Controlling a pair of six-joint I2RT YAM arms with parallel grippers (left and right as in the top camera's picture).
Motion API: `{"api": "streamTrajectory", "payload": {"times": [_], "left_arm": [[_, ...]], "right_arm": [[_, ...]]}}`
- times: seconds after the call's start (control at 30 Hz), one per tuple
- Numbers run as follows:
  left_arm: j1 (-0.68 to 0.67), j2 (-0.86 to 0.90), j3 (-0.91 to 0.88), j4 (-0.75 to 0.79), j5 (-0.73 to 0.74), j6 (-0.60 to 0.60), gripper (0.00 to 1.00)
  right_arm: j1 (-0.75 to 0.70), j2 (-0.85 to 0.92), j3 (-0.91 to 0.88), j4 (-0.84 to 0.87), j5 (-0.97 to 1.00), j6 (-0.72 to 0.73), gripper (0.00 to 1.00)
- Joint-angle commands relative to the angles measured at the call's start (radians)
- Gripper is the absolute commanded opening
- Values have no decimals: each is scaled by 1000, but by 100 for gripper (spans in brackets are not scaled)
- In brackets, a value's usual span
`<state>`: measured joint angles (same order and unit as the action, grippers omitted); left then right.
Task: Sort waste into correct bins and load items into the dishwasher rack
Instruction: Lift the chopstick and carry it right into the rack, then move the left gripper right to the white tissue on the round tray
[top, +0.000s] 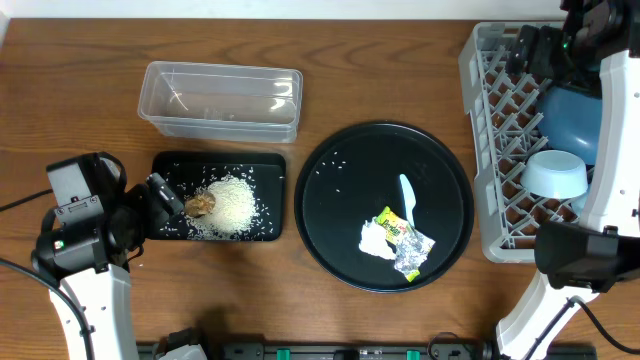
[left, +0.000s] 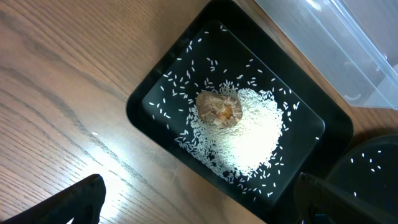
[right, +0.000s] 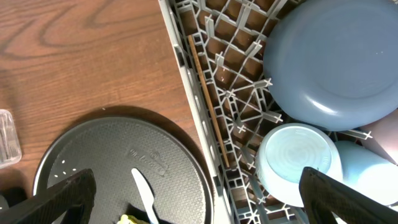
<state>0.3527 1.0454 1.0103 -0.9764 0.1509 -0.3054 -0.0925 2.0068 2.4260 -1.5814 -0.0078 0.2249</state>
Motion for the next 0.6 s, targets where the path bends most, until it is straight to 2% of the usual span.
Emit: {"api": "streamTrajectory", "payload": {"times": [0.0, 0.13, 0.27, 0.3, 0.4, 0.47, 0.57], "left_arm": [[5, -1, 20, -2, -2, 19, 98], [5, -1, 20, -43, 105, -115, 98], [5, -1, 20, -97, 235, -153, 98], [5, -1, 20, -110, 293, -140, 98], [-37, -3, 20, -115, 544, 85, 98], [-110, -4, 21, -138, 551, 122, 98], [-279, -4, 21, -146, 476, 115, 98]], "right_arm": [[6, 8, 1, -2, 8, 14, 99], [6, 8, 1, -2, 8, 14, 99], [6, 8, 1, -2, 8, 14, 99], [6, 8, 1, -2, 8, 14, 99], [6, 8, 1, -2, 8, 14, 99], [6, 8, 1, -2, 8, 14, 99], [6, 8, 1, -2, 8, 14, 99]]}}
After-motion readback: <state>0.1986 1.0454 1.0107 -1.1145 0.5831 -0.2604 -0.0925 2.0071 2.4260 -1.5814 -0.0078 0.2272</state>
